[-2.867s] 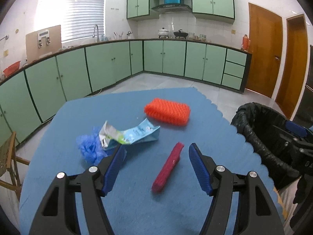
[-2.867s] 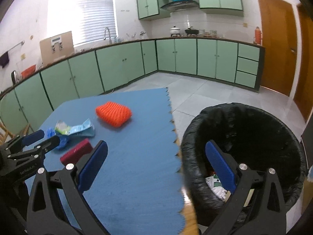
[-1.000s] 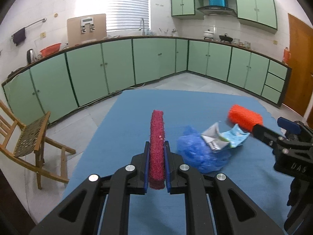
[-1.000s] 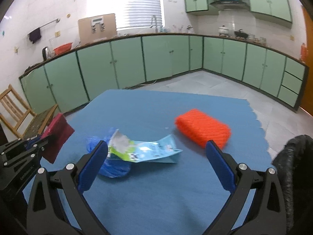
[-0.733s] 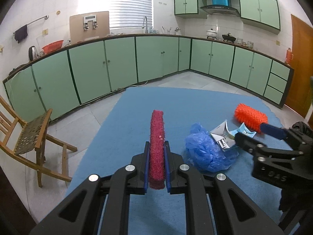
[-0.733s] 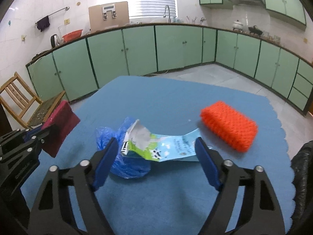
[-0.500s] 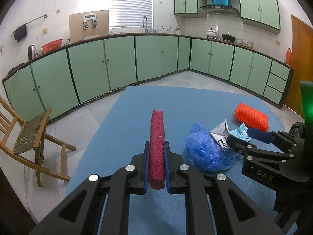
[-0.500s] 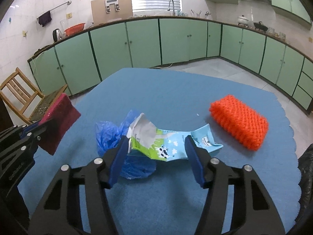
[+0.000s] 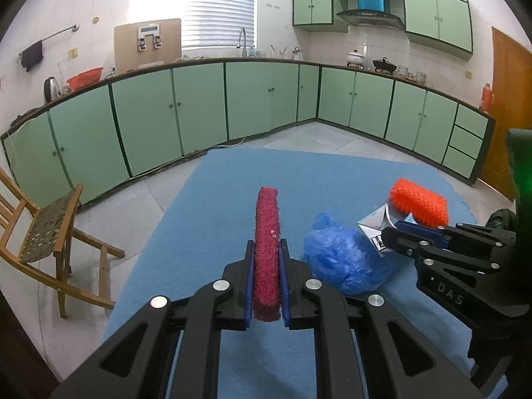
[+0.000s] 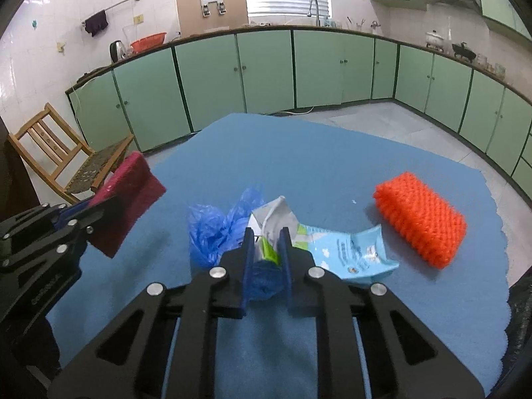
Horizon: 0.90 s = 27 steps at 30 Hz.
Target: Collect trash
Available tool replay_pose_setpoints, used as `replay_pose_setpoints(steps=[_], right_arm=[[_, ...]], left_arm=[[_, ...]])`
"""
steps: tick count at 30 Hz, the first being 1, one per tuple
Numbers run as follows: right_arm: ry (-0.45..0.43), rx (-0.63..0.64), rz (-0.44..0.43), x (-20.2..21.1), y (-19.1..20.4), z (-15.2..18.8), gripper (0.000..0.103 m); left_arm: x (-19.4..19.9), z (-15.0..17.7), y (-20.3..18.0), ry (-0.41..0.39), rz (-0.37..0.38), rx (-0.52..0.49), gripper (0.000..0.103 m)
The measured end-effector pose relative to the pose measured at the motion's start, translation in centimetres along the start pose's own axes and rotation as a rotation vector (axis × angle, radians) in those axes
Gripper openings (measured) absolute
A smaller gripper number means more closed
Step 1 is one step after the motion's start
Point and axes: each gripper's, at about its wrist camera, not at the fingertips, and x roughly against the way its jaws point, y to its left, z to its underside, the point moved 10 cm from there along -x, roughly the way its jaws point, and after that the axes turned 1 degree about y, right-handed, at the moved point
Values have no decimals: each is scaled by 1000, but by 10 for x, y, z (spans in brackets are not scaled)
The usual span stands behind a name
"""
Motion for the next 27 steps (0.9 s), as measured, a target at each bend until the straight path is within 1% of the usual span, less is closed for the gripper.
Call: replay_pose_setpoints(steps=[5,9,14,18,22,27], right_arm=[[-34,-5,9,26,-5,-6,12],[-59,-17,12,49,-13,-9,10],[-69,-23,21,71,-27,-5,8],[-43,-53,25,75,-40,7,8],[-18,-67,26,74,-43,24,8],[-23,-73,15,78,-42,32,8]], left_arm=[[10,-9,-13,-24,25,-11,13],[20,-16,-31,-39,55,-26,13],[31,-18,-54,-47,99,-47,13],[35,-16,-67,-46,123,-62,13],[36,-8,-74,-36,130,-74,13],[38,3,-82,-11,146,-88,13]])
